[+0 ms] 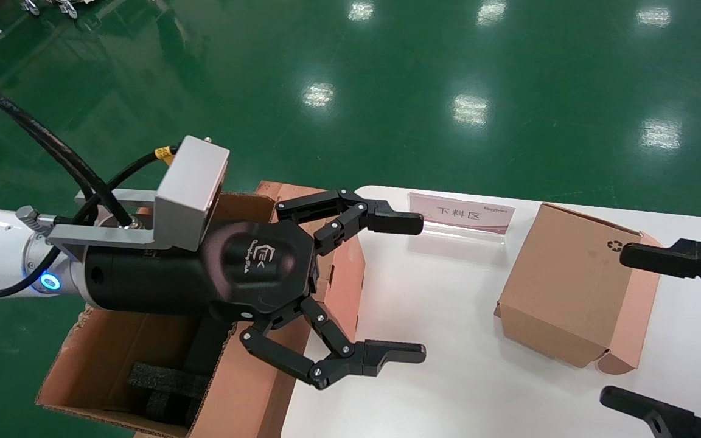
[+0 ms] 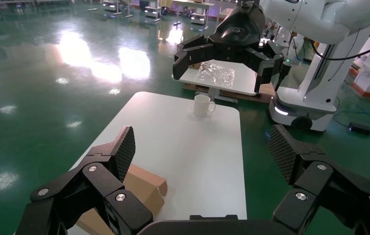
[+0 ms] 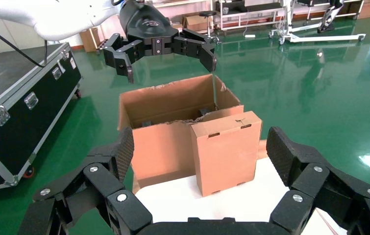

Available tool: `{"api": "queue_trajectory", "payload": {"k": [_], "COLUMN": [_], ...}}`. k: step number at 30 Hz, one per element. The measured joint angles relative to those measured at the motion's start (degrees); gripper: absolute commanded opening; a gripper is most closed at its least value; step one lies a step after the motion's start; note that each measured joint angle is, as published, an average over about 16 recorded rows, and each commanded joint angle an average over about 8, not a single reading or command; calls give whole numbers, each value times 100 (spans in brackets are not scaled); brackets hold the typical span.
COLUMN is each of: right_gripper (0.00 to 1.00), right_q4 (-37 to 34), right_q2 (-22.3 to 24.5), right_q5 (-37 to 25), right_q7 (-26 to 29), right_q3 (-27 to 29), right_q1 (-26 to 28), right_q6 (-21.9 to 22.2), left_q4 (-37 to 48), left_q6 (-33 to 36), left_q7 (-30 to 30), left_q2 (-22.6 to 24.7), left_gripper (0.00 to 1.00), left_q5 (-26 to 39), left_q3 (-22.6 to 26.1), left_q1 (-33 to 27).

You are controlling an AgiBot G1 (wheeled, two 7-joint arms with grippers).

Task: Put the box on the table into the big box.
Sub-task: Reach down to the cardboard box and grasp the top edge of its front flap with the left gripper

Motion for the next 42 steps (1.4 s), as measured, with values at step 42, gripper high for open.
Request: {"api": "queue_trajectory", "payload": {"k": [42], "right_gripper": [100], "right_q4": [1], "right_q2": [0], "right_q5": [0], "right_q7": [0], "right_q3": [0], "right_q1": [0], "right_q6": [-1], "left_q4": [1], "left_q6": [-4], "left_q7": [0], "left_q2": [1], "left_gripper": [100], "left_q5": [10], "left_q3": [3], "left_q1": [2]}}
